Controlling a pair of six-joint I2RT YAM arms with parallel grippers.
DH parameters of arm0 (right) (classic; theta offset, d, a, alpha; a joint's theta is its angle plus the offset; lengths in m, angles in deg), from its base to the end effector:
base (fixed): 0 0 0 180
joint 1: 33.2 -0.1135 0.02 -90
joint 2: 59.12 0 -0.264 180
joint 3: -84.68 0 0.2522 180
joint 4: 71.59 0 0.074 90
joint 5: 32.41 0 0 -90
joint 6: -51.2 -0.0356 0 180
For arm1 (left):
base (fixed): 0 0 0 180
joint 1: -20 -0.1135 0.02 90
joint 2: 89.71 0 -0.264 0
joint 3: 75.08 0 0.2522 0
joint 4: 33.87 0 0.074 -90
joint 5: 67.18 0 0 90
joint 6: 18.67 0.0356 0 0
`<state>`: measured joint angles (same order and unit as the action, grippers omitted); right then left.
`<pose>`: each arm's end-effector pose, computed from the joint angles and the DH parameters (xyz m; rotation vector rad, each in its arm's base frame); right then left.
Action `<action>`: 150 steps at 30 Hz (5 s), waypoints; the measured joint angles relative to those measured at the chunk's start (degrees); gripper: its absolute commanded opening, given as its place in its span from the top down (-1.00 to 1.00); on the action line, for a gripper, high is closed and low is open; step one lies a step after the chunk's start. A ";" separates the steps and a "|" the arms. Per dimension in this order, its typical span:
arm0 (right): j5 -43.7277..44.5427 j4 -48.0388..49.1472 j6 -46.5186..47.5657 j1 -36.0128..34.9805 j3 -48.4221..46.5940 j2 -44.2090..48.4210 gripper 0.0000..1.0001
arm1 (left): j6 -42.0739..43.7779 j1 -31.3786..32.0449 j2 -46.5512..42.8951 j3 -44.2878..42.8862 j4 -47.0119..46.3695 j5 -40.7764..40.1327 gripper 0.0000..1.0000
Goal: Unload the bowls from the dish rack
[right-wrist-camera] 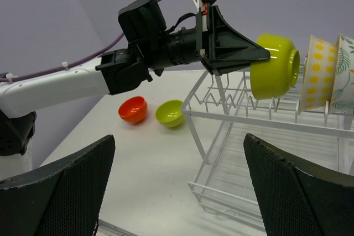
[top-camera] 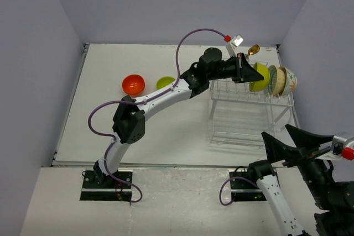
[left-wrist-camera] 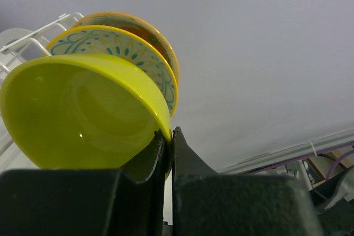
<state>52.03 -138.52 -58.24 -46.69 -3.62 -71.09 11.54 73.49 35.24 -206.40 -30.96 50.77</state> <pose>-0.0695 -0.0131 0.4312 -0.0075 1.4294 0.5434 0.3002 -0.4336 0.3642 0.3785 1.8343 -1.8544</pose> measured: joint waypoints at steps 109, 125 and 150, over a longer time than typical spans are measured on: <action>16.94 -3.30 2.05 0.00 -13.07 -30.25 -0.49 | 39.08 -12.20 -52.87 33.94 47.95 -42.60 -1.00; 59.23 -9.97 15.50 -16.20 -25.49 -59.56 -0.21 | 30.45 -12.22 -85.48 63.21 51.15 -50.25 -1.00; 73.22 3.43 31.87 -12.76 -10.93 -67.60 -0.16 | 30.42 -12.22 -94.36 70.44 49.00 -51.89 -1.00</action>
<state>125.25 -135.09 -26.37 -59.46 -14.55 -138.69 41.96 61.28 -59.12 -135.96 18.05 -1.12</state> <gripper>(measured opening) 0.582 0.997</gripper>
